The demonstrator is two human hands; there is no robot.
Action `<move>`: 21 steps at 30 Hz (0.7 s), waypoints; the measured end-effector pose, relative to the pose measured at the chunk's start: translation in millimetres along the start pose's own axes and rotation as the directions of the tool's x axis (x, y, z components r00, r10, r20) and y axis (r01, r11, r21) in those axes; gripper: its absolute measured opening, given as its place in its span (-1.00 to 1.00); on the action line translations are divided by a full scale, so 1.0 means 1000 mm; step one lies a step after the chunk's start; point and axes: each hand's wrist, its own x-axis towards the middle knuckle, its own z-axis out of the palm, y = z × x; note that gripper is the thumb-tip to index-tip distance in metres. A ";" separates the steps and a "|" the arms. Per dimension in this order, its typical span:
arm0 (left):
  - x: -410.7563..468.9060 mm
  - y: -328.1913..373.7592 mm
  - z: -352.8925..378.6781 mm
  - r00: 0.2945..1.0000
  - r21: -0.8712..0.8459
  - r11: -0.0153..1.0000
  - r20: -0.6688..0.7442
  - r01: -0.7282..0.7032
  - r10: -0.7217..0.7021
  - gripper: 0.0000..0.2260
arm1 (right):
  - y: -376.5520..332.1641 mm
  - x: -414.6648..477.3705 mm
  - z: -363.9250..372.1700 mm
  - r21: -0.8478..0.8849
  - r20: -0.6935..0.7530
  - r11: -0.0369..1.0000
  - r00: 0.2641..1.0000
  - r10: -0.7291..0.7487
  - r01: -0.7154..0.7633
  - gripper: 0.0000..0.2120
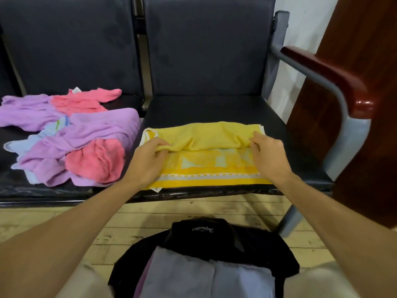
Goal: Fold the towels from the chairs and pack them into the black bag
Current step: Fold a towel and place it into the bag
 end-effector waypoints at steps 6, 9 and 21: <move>-0.007 0.003 -0.015 0.981 -0.106 0.992 -0.189 -0.063 0.042 -0.88 | -0.013 -0.011 -0.039 0.088 -0.146 0.996 0.989 -0.018 0.031 -0.78; -0.015 0.013 -0.026 0.977 -0.151 0.987 -0.211 -0.051 0.019 -0.92 | -0.011 -0.018 -0.055 0.113 -0.223 0.993 0.975 0.013 0.013 -0.78; -0.038 0.002 -0.067 1.000 0.039 0.999 0.025 0.015 -0.016 -0.83 | -0.005 -0.048 -0.077 0.182 0.011 0.969 0.986 0.165 -0.165 -0.82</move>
